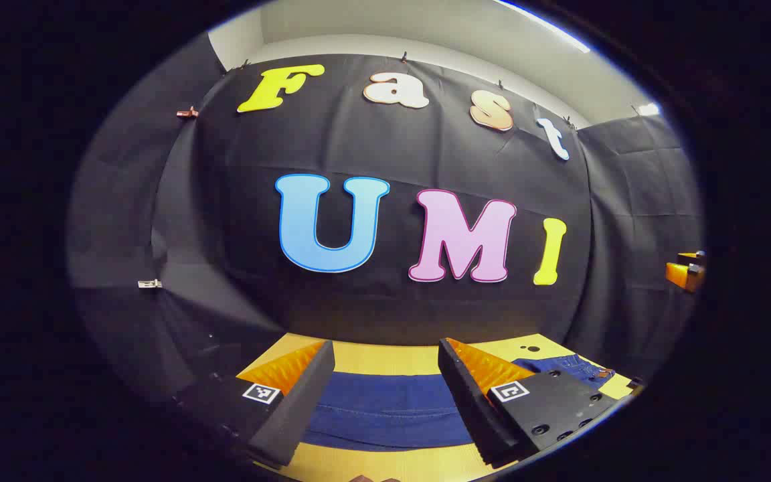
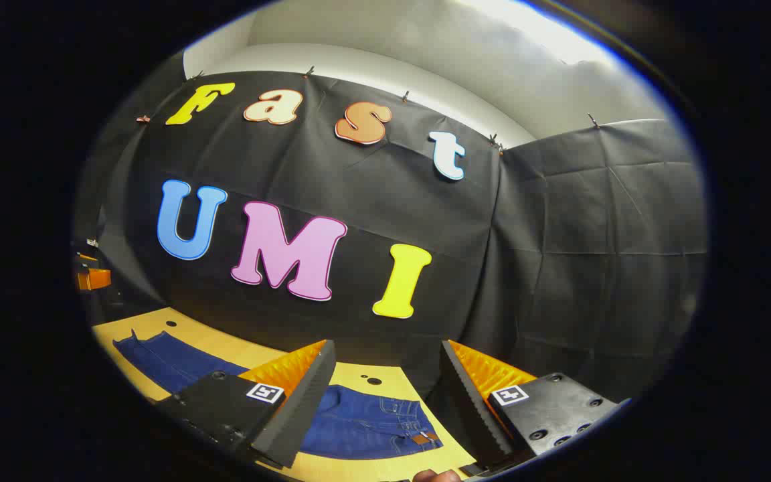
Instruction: Grasp the waist and the cuffs of the jeans and fold them to make the two legs overlap; first hold the waist and fold one-third of the jeans toward the cuffs, then hold the cuffs and fold the remaining one-third in the same direction to finish folding.
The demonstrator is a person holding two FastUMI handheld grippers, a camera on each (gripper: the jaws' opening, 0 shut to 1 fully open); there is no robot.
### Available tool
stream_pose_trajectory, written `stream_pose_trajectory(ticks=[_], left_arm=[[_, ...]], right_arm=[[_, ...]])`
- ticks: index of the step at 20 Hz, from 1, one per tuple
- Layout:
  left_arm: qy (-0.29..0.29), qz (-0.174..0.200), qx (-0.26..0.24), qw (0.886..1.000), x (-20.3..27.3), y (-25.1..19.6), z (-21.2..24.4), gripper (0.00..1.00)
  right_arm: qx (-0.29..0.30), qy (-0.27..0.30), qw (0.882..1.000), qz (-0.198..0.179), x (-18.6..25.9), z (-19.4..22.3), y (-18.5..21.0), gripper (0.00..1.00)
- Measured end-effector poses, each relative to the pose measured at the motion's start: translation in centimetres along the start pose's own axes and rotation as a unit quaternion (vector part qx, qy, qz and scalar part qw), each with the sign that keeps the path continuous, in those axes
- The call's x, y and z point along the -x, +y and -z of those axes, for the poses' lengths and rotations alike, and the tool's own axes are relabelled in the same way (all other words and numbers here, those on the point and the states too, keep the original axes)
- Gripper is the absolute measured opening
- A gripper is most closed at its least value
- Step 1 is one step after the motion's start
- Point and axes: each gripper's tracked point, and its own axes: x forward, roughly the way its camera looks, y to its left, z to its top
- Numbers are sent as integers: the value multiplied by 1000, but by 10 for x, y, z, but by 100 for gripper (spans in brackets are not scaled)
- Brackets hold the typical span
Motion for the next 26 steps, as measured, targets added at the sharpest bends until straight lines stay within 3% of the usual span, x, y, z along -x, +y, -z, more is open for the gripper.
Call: stream_pose_trajectory(ticks=[4,18,26], left_arm=[[-3,23,-6,1000,-6,-12,-3,98],[-1,32,-2,999,-8,-13,1,98],[16,49,-45,998,3,9,19,98]], right_arm=[[-7,2,1000,14,-1,0,-1,96],[3,10,1000,10,-4,5,-2,96],[24,36,998,-38,-19,11,12,98]])
